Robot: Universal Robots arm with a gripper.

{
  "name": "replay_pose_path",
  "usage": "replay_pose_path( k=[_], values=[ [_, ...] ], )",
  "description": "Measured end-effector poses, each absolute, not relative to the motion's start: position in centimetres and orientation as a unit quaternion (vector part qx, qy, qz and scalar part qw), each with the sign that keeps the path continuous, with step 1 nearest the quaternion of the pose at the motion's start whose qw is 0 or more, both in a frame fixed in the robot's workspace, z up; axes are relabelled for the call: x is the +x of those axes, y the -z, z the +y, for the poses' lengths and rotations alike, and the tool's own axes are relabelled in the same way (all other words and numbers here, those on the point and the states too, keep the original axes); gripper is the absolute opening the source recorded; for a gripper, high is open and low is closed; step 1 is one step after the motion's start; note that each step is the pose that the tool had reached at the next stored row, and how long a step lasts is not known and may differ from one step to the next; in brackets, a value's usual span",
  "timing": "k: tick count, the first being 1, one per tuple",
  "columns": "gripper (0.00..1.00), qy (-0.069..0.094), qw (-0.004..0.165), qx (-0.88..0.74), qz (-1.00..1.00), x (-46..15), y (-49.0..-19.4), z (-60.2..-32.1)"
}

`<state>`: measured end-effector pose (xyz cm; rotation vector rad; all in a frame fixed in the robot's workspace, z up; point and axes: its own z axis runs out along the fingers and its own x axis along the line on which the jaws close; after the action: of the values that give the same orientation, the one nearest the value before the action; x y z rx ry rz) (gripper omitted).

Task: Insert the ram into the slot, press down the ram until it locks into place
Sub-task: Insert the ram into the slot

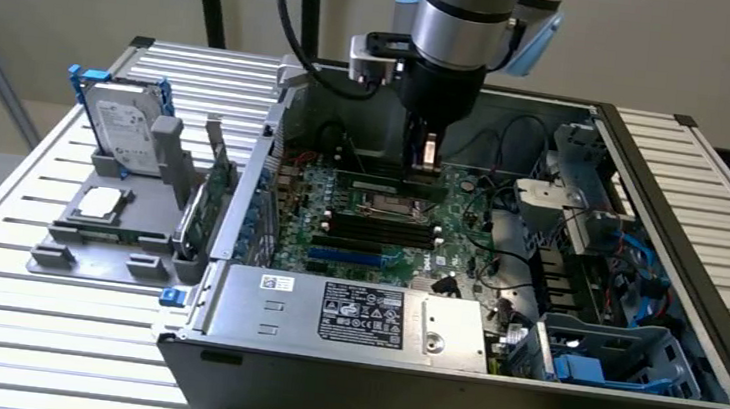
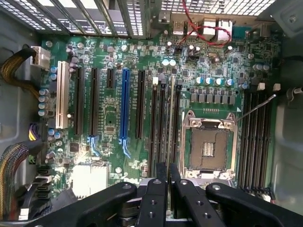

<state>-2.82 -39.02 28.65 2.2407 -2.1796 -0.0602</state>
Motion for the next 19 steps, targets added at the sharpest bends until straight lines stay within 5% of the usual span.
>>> replay_pose_path(
  k=[19],
  values=[
    [0.13, 0.013, 0.002, 0.718, -0.696, -3.3, -25.2, -39.5]
  ],
)
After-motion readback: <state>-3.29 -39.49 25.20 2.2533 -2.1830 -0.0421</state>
